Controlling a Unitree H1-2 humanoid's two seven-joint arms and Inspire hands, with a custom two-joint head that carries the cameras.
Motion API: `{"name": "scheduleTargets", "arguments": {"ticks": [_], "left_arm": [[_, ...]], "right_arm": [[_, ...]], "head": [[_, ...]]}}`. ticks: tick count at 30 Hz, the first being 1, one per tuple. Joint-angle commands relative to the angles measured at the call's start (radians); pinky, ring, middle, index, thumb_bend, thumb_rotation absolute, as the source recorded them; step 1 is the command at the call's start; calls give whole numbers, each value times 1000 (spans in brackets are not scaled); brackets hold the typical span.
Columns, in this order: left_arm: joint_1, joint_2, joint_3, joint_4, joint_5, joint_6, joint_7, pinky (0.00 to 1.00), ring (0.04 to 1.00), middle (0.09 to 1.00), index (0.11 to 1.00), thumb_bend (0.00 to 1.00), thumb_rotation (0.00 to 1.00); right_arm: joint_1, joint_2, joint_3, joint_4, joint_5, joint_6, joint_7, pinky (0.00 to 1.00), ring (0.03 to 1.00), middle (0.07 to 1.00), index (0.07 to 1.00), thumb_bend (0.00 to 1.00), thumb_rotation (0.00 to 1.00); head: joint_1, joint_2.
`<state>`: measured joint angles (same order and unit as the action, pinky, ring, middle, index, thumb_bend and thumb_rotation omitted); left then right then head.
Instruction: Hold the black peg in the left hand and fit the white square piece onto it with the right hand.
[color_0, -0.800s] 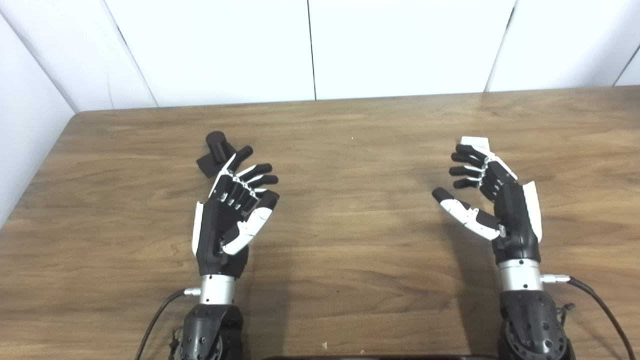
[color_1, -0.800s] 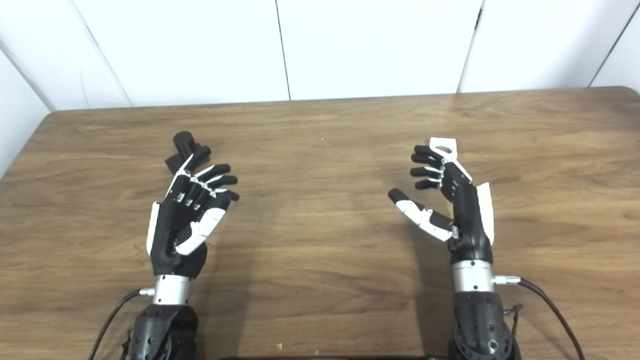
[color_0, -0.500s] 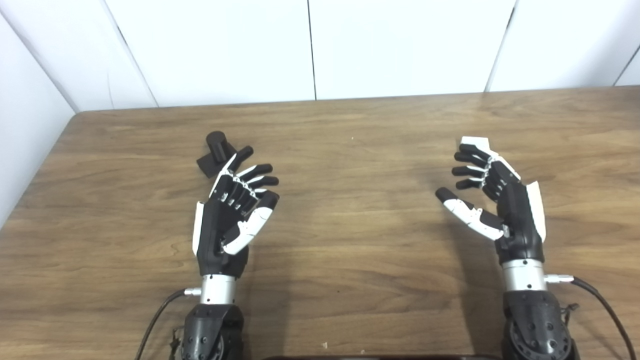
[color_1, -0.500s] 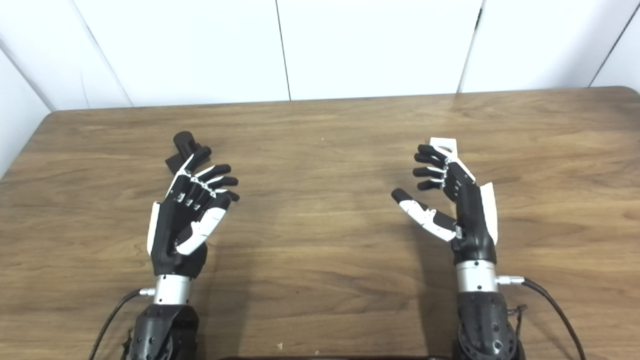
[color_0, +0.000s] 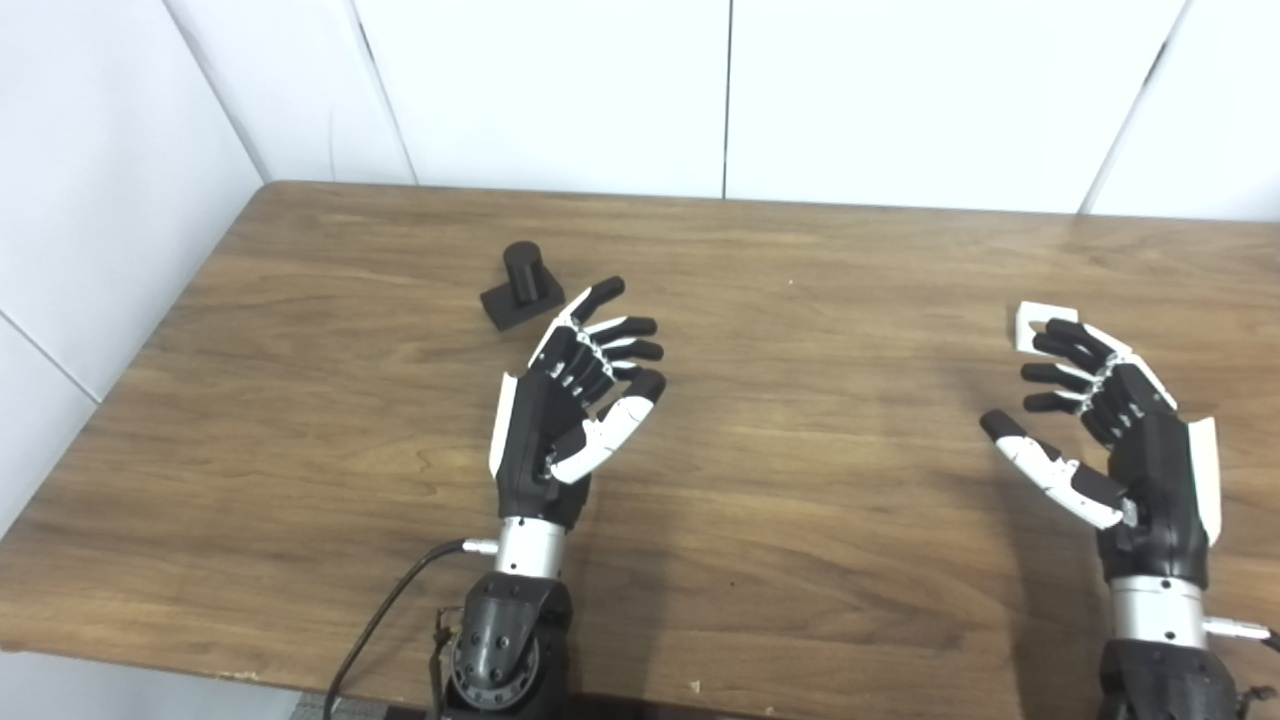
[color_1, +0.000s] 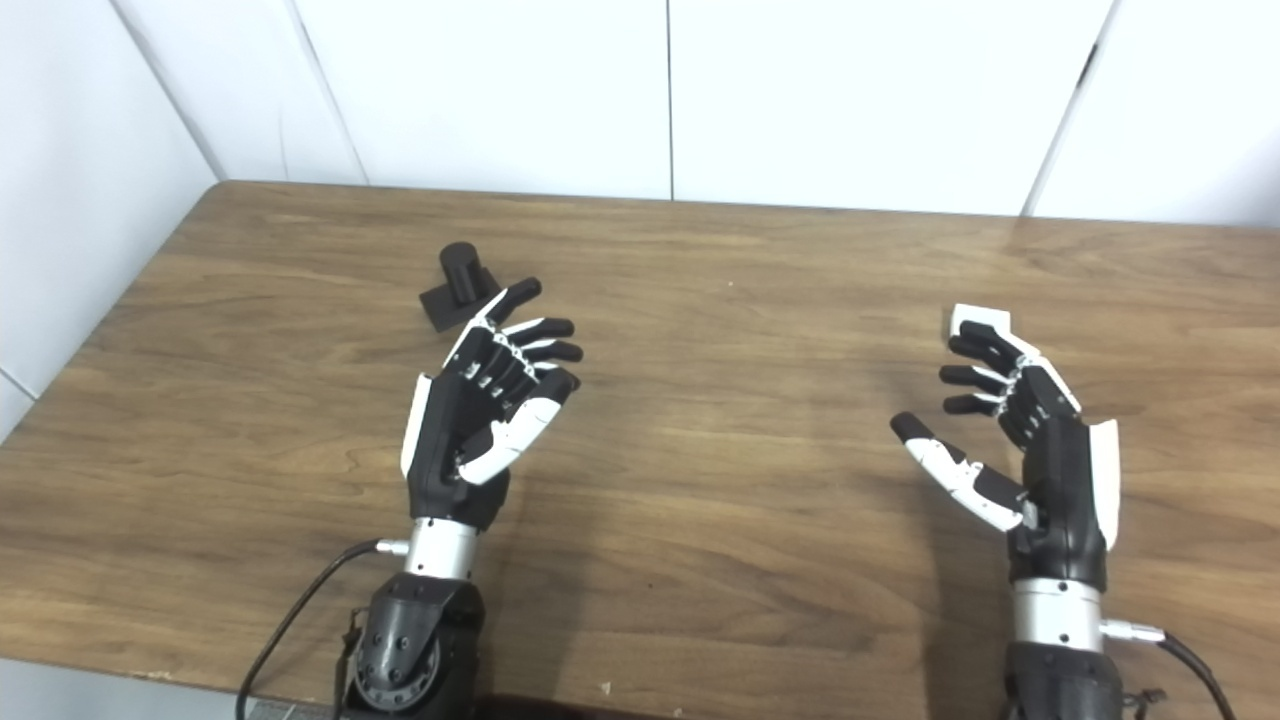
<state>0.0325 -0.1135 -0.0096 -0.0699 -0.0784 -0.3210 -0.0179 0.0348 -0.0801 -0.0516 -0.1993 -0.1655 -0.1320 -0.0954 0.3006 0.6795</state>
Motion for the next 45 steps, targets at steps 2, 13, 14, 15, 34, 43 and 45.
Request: {"name": "scheduleTargets", "arguments": {"ticks": [2, 13, 14, 15, 34, 43, 45], "left_arm": [[-10, 17, 0, -42, 15, 36, 2, 522, 632, 699, 811, 647, 270], [-34, 113, 22, -186, 240, 262, 32, 557, 696, 767, 798, 712, 369], [-39, 121, 24, -192, 249, 281, 31, 561, 700, 767, 802, 711, 348], [-44, 129, 24, -197, 260, 295, 31, 564, 701, 768, 806, 709, 332], [-177, 270, 63, -229, 619, 442, 85, 688, 761, 770, 804, 717, 291], [-236, 338, 64, -198, 752, 475, 105, 599, 712, 761, 786, 707, 278], [-251, 347, 70, -186, 757, 484, 107, 596, 715, 767, 784, 708, 273]], "right_arm": [[-15, -6, -6, -44, -1, -4, 3, 562, 659, 730, 743, 566, 101], [-22, -20, -20, -47, 27, -1, 24, 559, 669, 736, 743, 560, 67], [-22, -20, -20, -48, 30, 2, 25, 560, 669, 736, 743, 560, 66], [-22, -20, -20, -50, 32, 4, 26, 560, 670, 736, 743, 560, 66], [-31, -36, -18, -52, 33, 16, 37, 549, 660, 730, 733, 553, 14], [-27, -46, -20, -60, 33, 22, 45, 543, 667, 739, 735, 545, 0], [-27, -46, -21, -62, 33, 22, 45, 543, 667, 740, 736, 544, 0]], "head": [[0, 1], [10, -5], [11, -5], [11, -6], [20, -21], [26, -22], [30, -22]]}}
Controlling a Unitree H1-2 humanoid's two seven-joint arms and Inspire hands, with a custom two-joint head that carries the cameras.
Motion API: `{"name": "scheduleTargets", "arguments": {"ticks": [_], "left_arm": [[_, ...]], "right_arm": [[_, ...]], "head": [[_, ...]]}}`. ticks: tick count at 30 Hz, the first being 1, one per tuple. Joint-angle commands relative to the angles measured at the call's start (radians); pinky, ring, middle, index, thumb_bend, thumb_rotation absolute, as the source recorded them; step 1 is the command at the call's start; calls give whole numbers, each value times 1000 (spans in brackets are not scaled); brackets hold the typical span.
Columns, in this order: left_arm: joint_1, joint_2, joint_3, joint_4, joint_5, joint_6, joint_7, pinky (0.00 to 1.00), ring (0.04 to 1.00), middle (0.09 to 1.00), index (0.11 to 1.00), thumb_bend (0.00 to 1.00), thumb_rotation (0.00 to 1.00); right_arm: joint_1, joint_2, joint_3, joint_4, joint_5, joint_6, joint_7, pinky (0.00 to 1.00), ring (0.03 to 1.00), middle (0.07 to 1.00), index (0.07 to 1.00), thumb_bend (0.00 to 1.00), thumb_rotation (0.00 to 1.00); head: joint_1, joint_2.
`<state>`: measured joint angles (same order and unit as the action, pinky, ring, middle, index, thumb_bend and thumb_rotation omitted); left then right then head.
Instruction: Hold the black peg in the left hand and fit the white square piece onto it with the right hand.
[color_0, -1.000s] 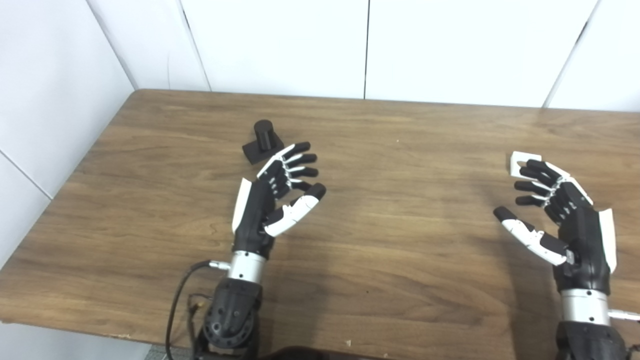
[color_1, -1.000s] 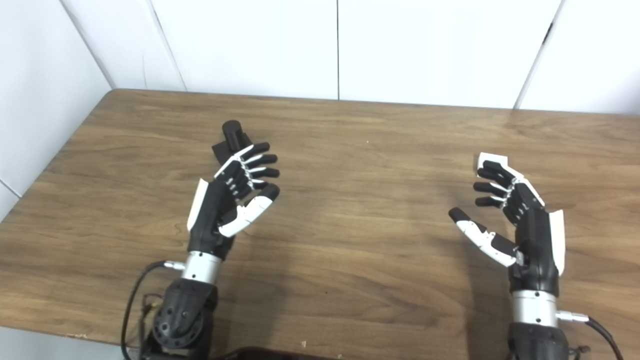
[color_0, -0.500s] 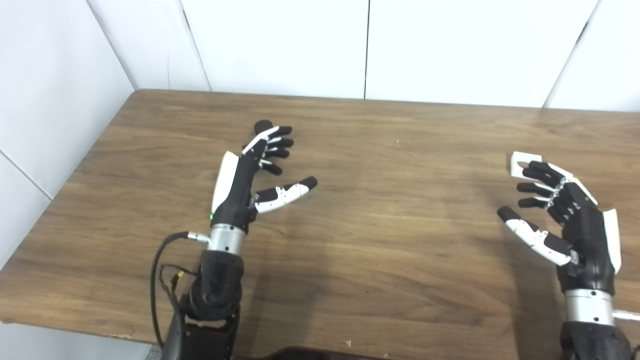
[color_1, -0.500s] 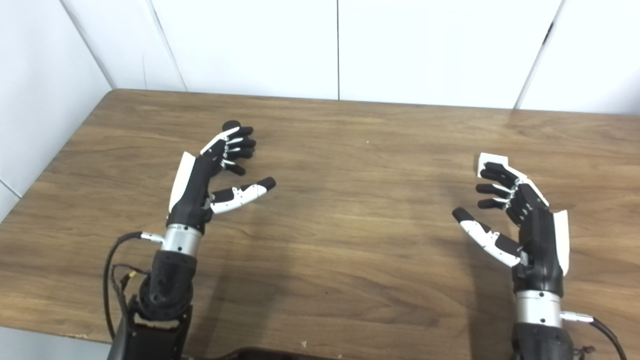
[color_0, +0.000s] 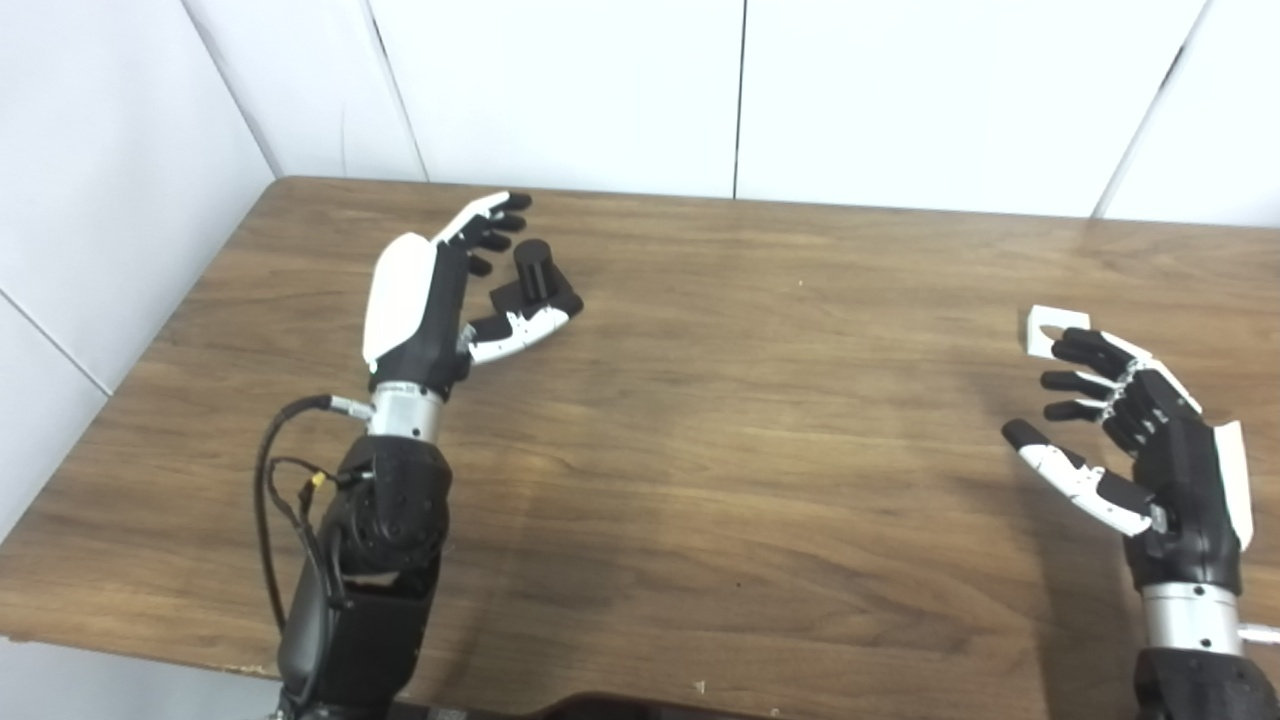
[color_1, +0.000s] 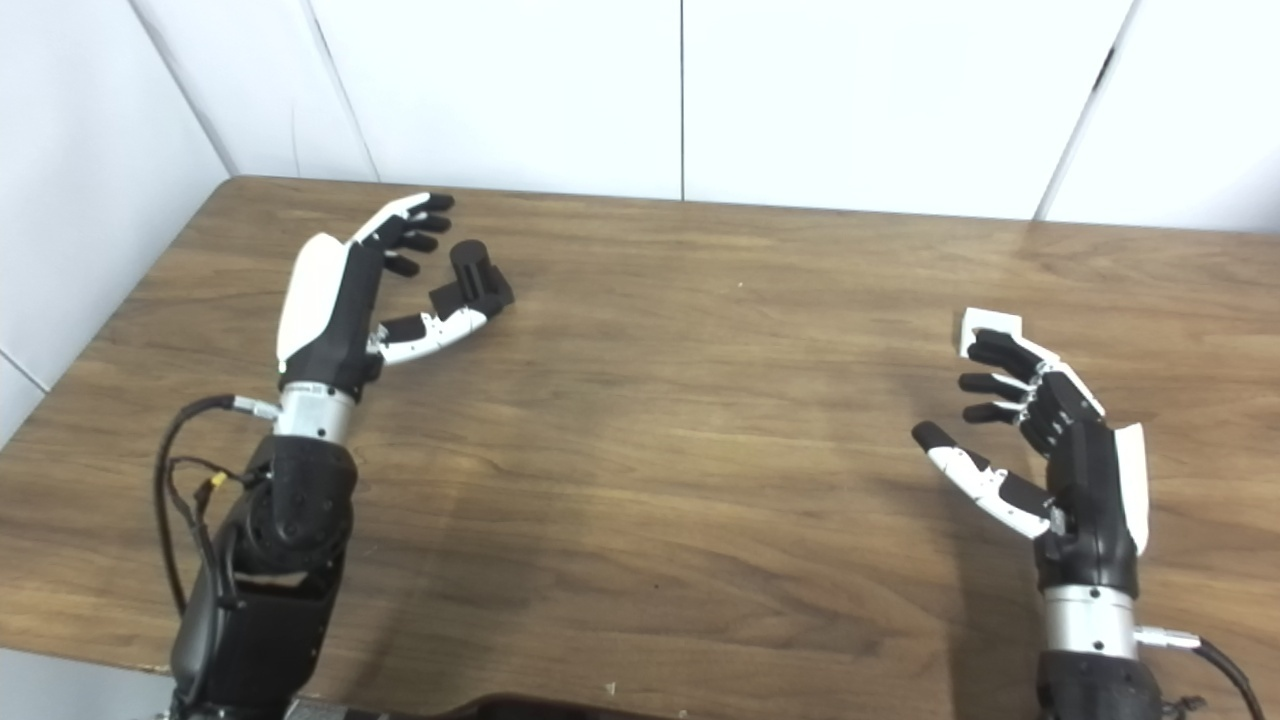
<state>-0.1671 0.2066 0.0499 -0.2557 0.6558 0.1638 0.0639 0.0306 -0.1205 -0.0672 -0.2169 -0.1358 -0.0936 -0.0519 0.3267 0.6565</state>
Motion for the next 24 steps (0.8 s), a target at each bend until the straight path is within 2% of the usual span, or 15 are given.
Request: {"name": "scheduleTargets", "arguments": {"ticks": [1, 10, 17, 20, 22, 24], "left_arm": [[-61, 33, 14, 8, 24, 3, 27, 597, 718, 770, 782, 712, 268], [-126, 107, 7, 106, 65, -3, 44, 617, 747, 775, 777, 727, 275], [-173, 161, -22, 173, 136, 42, 27, 673, 833, 842, 780, 747, 335], [-192, 188, -46, 199, 167, 70, -3, 726, 855, 865, 775, 781, 420], [-202, 203, -61, 211, 178, 86, -23, 836, 900, 894, 774, 861, 493], [-211, 218, -79, 223, 192, 101, -43, 880, 927, 913, 781, 885, 538]], "right_arm": [[-23, -7, -6, -42, 4, -18, 1, 543, 664, 739, 736, 545, 0], [-18, -7, -9, -38, 9, -22, 0, 540, 654, 735, 735, 550, 0], [-12, -2, -9, -46, 8, -21, -2, 525, 648, 728, 727, 545, 0], [-9, -1, -7, -51, 2, -17, -3, 525, 649, 732, 732, 543, 0], [-7, 0, -7, -54, 1, -16, -3, 528, 646, 730, 729, 536, 0], [-5, 2, -7, -58, 1, -16, -4, 530, 645, 729, 726, 534, 0]], "head": [[4, 1], [-1, -1], [-4, -4], [-9, -3], [-11, -3], [-12, -2]]}}
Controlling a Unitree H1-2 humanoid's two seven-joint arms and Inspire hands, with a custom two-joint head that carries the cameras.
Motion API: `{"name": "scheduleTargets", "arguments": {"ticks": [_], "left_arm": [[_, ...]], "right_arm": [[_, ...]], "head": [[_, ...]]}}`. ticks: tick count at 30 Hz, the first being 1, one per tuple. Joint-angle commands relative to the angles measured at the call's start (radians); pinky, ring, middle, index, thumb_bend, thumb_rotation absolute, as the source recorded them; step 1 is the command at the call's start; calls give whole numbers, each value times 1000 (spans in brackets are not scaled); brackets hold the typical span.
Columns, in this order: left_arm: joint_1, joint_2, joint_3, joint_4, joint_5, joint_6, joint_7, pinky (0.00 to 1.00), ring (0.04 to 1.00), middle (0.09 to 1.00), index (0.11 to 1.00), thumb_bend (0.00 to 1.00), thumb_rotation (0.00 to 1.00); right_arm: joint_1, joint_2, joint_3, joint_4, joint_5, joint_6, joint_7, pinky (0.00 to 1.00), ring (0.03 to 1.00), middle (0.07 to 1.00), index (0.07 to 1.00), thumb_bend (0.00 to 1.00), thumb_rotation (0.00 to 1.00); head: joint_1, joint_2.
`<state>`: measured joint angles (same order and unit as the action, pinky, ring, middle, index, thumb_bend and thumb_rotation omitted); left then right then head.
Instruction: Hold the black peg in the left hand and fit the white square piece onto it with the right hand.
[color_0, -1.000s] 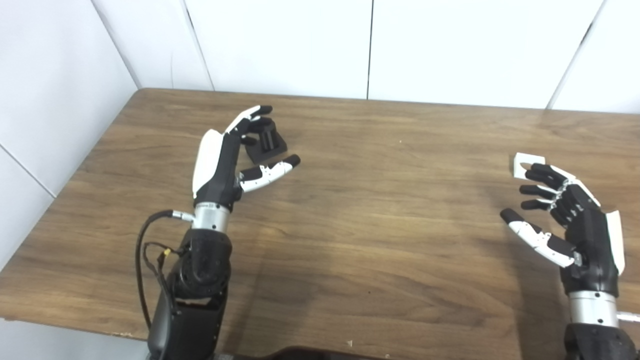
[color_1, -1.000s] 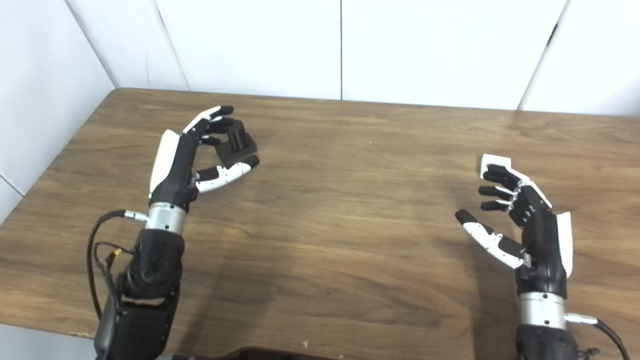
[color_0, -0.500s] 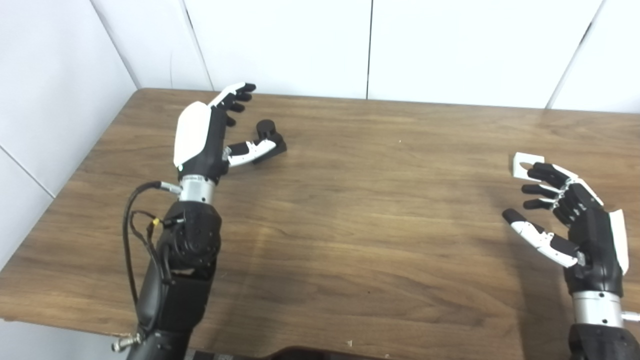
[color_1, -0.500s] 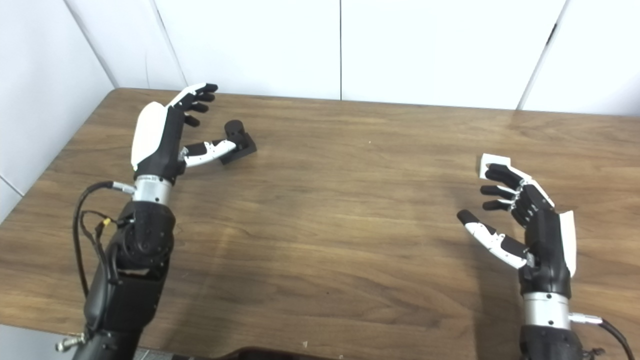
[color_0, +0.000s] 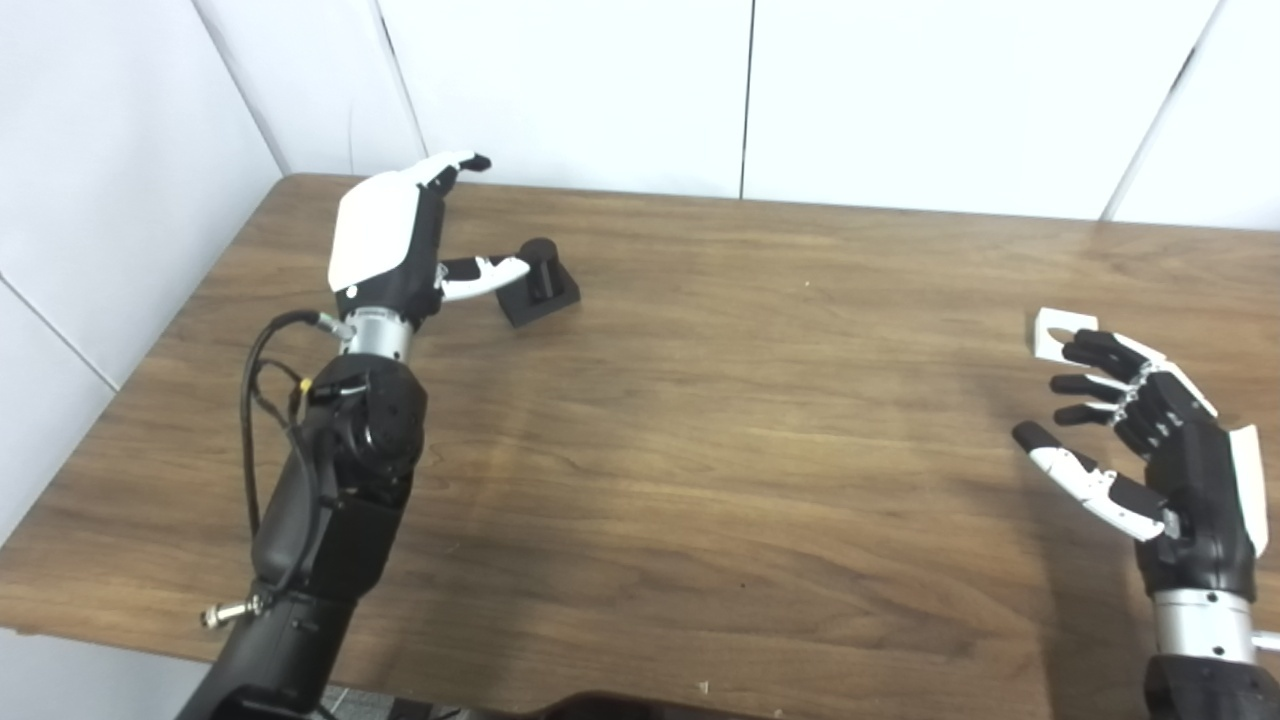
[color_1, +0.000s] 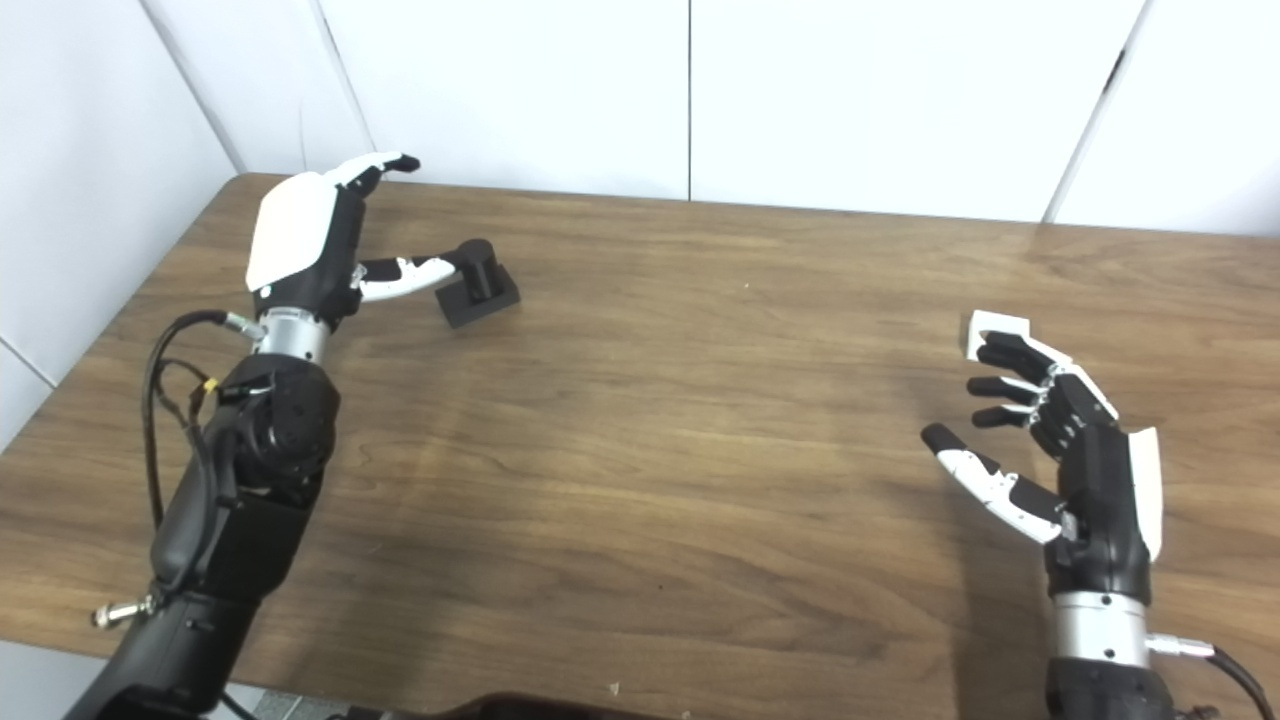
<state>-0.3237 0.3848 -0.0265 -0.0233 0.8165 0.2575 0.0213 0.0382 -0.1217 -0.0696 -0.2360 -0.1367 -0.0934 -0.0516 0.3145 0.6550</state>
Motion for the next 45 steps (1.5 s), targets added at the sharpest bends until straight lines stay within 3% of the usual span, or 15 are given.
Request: {"name": "scheduleTargets", "arguments": {"ticks": [1, 16, 32, 45], "left_arm": [[-60, 47, -11, -1, 36, 11, -8, 893, 938, 921, 782, 901, 557], [-73, 73, -88, 80, 72, 86, -72, 963, 1000, 1000, 781, 998, 640], [-96, 67, -125, 281, 41, 79, -35, 954, 1000, 1000, 776, 1000, 642], [-85, 52, -141, 332, -7, 64, 16, 943, 1000, 1000, 765, 957, 589]], "right_arm": [[-11, 4, -4, -41, 0, -14, -5, 530, 644, 729, 726, 532, 3], [-9, 14, -3, -46, -17, -8, -13, 517, 633, 728, 727, 528, 63], [-7, 7, -4, -67, -13, 21, -8, 508, 635, 737, 729, 516, 27], [-1, 9, -4, -66, -10, 26, -10, 527, 638, 743, 735, 525, 40]], "head": [[-1, 0], [-12, 2], [-25, 7], [-28, 9]]}}
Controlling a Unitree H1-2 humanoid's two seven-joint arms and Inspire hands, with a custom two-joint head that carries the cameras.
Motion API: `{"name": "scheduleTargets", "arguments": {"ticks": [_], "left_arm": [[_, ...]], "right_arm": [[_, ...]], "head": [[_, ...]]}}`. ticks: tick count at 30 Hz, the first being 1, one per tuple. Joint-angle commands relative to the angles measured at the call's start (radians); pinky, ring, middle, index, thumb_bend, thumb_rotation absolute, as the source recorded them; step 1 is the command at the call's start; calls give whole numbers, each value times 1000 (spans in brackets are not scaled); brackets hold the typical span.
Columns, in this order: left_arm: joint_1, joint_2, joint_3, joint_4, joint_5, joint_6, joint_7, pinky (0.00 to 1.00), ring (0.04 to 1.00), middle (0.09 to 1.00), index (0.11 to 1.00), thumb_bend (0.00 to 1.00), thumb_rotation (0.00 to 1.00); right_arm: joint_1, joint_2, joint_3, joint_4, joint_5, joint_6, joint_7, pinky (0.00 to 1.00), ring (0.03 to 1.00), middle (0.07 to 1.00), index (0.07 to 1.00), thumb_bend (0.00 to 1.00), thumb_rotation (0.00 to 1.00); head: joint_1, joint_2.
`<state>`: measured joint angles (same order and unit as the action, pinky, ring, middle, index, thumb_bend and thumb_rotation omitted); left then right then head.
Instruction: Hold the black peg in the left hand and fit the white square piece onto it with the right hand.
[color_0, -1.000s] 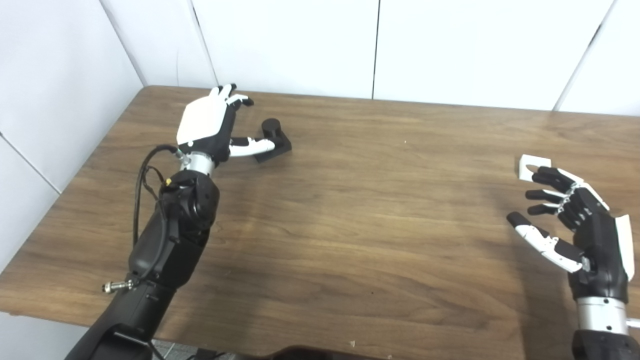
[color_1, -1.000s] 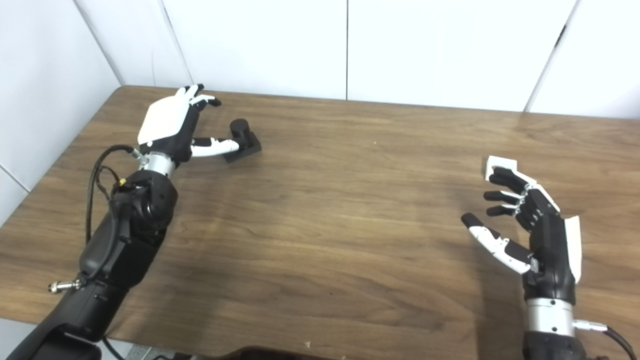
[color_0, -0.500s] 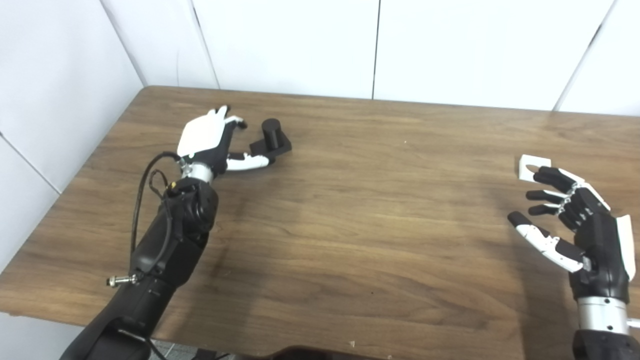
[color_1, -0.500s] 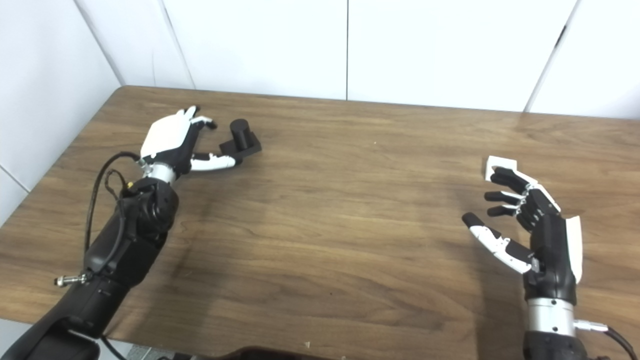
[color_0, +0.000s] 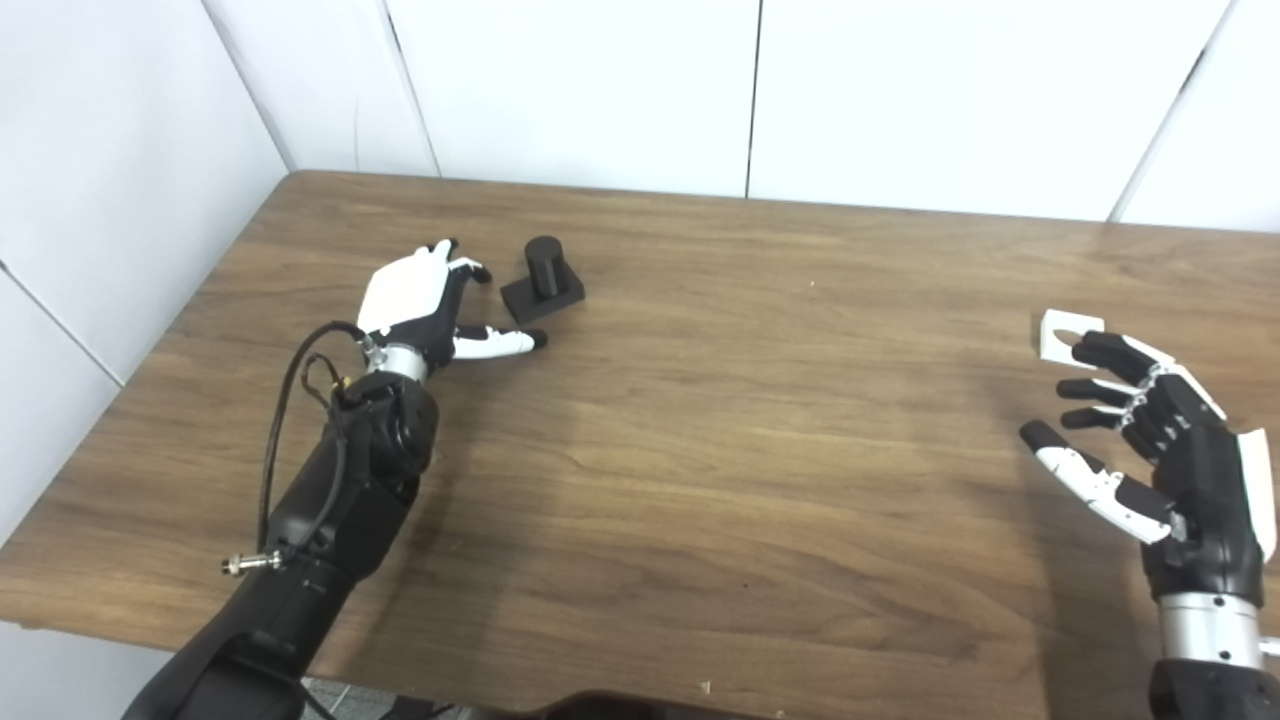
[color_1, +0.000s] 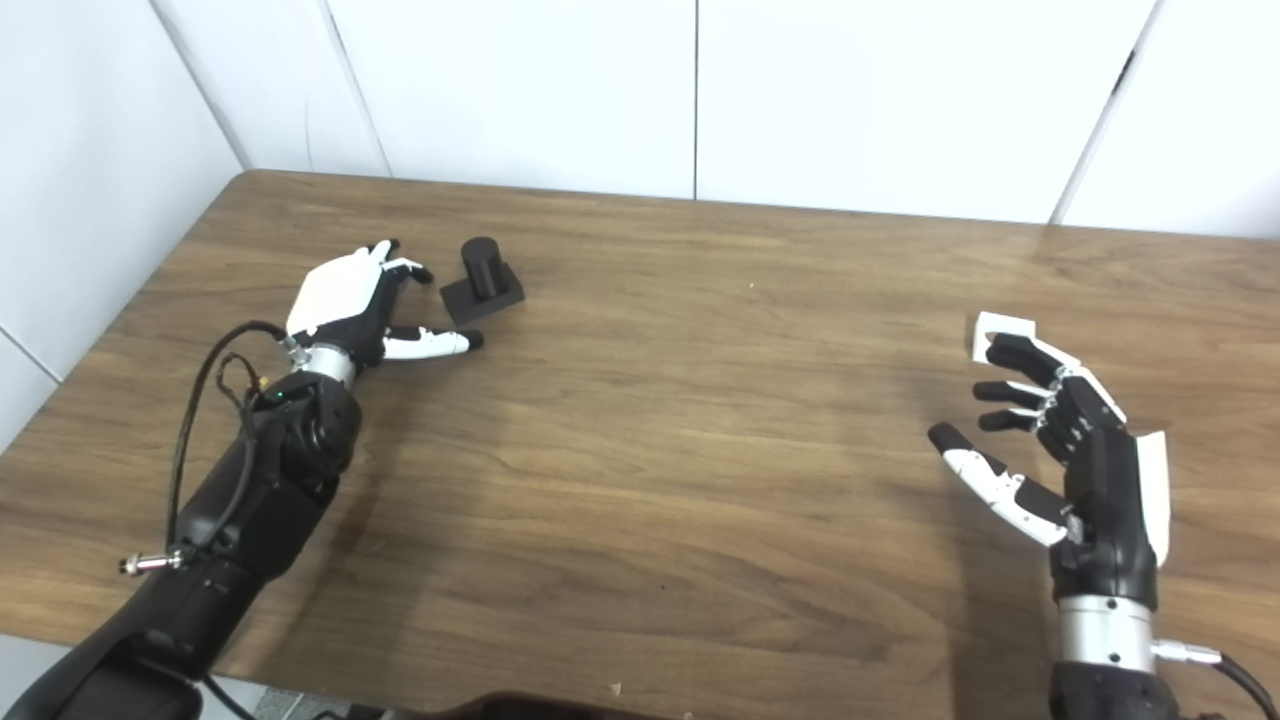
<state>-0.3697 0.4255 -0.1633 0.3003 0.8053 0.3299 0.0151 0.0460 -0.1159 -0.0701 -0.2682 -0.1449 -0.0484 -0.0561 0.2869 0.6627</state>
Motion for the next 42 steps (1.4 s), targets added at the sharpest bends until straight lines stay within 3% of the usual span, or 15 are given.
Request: {"name": "scheduleTargets", "arguments": {"ticks": [1, 14, 25, 32, 42], "left_arm": [[-41, 11, -7, 14, 3, -8, 27, 939, 1000, 1000, 763, 951, 587], [-77, 0, -26, 109, -54, -51, 71, 937, 1000, 974, 738, 892, 587], [-106, -3, -46, 163, -105, -85, 50, 950, 997, 964, 736, 845, 530], [-112, -5, -60, 161, -141, -96, 24, 926, 993, 961, 735, 854, 531], [-118, -8, -95, 157, -143, -97, 8, 891, 989, 953, 737, 834, 520]], "right_arm": [[-8, 3, -4, -32, -1, -22, -5, 528, 639, 744, 736, 523, 41], [4, 16, -2, -34, -5, -38, -19, 556, 616, 729, 728, 521, 51], [16, 22, 0, -45, 2, -32, -24, 555, 628, 734, 731, 524, 57], [14, 21, -2, -44, -5, -30, -28, 568, 628, 737, 734, 516, 8], [7, 20, -2, -28, -5, -46, -32, 572, 623, 735, 733, 520, 59]], "head": [[0, 1], [-14, 4], [-25, 7], [-24, 9], [-26, 12]]}}
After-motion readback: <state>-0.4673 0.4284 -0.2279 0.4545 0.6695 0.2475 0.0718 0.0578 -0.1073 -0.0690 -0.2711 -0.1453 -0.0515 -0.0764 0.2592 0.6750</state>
